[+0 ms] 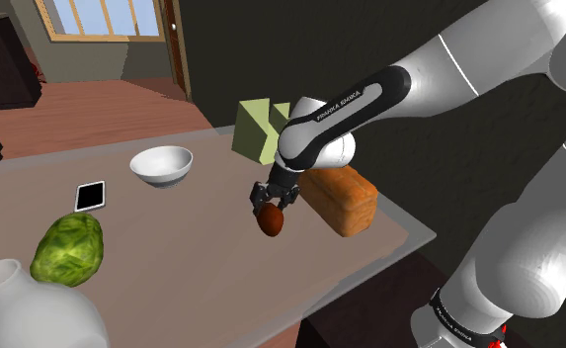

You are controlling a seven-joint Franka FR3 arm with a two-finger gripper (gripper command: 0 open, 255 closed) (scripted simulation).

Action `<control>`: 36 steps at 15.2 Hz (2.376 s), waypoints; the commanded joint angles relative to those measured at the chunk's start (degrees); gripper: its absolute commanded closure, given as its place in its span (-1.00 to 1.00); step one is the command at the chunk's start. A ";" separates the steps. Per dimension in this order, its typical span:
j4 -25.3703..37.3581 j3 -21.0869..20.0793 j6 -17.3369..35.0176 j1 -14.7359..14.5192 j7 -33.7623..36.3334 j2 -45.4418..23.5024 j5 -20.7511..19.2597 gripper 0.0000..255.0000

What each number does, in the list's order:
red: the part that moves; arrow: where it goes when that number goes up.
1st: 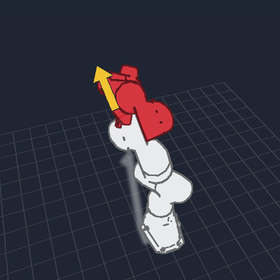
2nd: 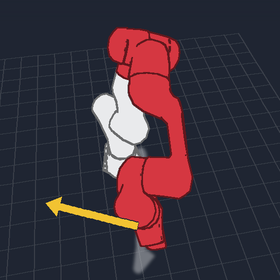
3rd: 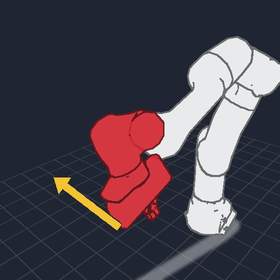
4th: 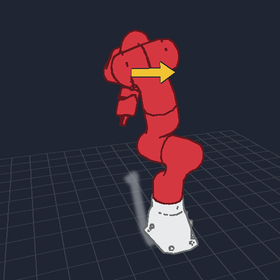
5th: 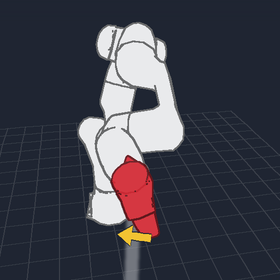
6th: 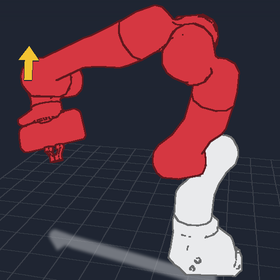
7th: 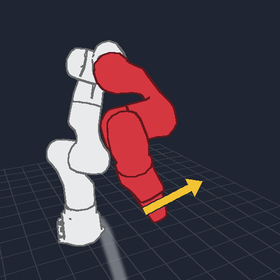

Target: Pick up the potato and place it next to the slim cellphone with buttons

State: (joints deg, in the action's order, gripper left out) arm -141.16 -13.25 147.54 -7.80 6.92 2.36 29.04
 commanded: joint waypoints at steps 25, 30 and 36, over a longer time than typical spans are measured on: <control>7.88 1.06 -18.78 1.54 7.46 11.40 -5.70 1.00; 10.06 1.28 -22.05 1.77 8.48 12.59 -6.38 1.00; 21.08 -2.17 -18.67 0.56 14.42 -0.29 -9.91 1.00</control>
State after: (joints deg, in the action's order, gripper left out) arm -121.74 -15.05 128.56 -7.09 20.49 3.86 19.75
